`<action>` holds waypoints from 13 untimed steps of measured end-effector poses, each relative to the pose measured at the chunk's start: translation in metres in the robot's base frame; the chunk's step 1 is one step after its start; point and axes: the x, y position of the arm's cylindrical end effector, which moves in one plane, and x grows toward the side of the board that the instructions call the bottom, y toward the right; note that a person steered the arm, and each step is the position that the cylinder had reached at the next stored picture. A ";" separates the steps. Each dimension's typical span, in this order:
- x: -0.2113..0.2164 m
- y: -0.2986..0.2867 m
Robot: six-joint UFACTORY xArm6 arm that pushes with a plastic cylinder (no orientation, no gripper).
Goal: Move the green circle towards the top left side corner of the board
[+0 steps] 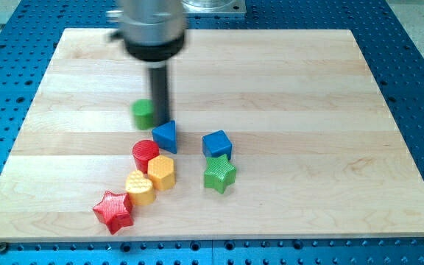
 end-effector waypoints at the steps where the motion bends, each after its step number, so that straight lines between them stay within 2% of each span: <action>1: 0.028 -0.017; 2: -0.039 -0.057; 3: -0.084 -0.072; 4: -0.034 -0.073; 5: -0.042 -0.039; 6: -0.108 -0.040; 7: -0.149 -0.054; 8: -0.127 -0.024; 9: -0.160 0.004; 11: -0.194 -0.021; 12: -0.154 -0.080; 13: -0.127 -0.103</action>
